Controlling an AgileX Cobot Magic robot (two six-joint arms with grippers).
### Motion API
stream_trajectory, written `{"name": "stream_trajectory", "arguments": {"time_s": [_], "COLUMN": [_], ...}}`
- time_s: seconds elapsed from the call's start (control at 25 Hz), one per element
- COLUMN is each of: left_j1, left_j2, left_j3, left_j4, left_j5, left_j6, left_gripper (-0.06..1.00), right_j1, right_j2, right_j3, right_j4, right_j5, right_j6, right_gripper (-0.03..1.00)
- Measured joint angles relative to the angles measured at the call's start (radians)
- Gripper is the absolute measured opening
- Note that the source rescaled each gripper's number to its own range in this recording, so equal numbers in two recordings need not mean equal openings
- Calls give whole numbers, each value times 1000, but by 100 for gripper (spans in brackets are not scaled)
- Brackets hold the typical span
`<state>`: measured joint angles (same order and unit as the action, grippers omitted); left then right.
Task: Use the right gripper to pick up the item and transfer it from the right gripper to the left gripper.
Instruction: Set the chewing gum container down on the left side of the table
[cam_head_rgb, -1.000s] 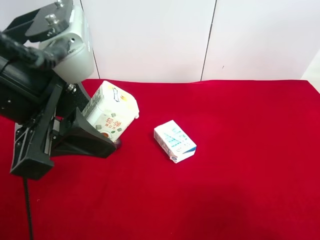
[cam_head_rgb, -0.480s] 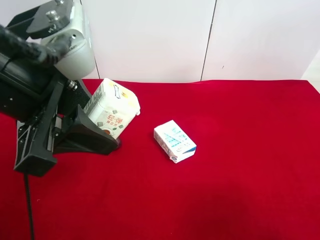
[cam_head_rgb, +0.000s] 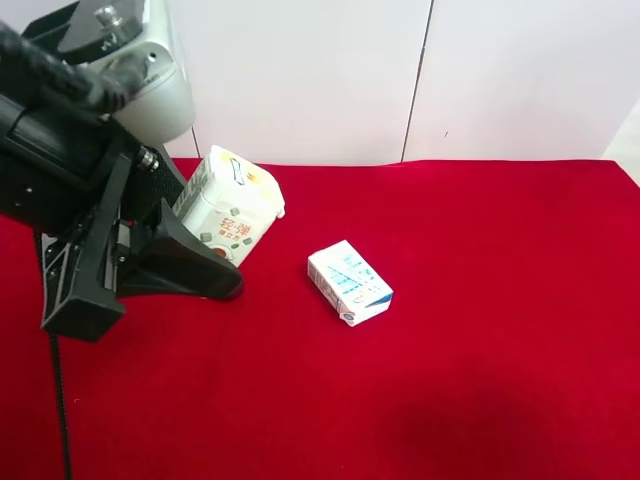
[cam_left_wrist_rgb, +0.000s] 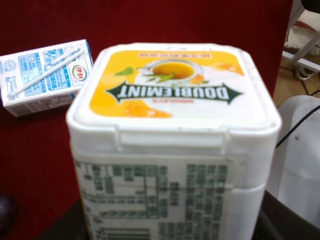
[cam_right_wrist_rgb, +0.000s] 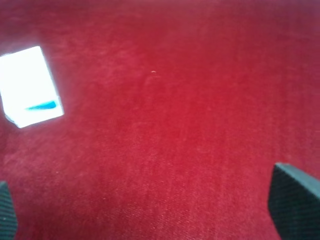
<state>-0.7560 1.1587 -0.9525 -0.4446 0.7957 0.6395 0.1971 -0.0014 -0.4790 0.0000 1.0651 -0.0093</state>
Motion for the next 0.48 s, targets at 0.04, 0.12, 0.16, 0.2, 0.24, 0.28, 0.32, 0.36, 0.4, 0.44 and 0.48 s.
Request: {"name": "stream_trajectory", "arguments": {"time_s": [0.04, 0.12, 0.16, 0.2, 0.24, 0.28, 0.32, 0.36, 0.4, 0.44, 0.48], "left_j1": [0, 0, 0, 0, 0, 1, 12, 30, 51, 83, 120], "left_j2": [0, 0, 0, 0, 0, 0, 0, 1, 5, 11, 22], "left_j3": [0, 0, 0, 0, 0, 0, 0, 0, 0, 0, 0], "left_j4": [0, 19, 48, 95, 159, 219, 287, 348, 392, 432, 456], "left_j5": [-1, -6, -8, -8, -8, -7, -4, 3, 13, 25, 37], "left_j6": [-8, -57, -98, -139, -200, -269, -341, -397, -455, -497, -519], "left_gripper": [0, 0, 0, 0, 0, 0, 0, 0, 0, 0, 0], "right_j1": [-1, -2, -2, -2, -2, -2, -2, -2, -2, -2, -2], "right_j2": [0, 0, 0, 0, 0, 0, 0, 0, 0, 0, 0], "right_j3": [0, 0, 0, 0, 0, 0, 0, 0, 0, 0, 0], "right_j4": [0, 0, 0, 0, 0, 0, 0, 0, 0, 0, 0], "right_j5": [0, 0, 0, 0, 0, 0, 0, 0, 0, 0, 0], "right_j6": [1, 9, 9, 9, 9, 9, 9, 9, 9, 9, 9], "right_gripper": [100, 100, 100, 100, 100, 100, 100, 100, 100, 100, 100]}}
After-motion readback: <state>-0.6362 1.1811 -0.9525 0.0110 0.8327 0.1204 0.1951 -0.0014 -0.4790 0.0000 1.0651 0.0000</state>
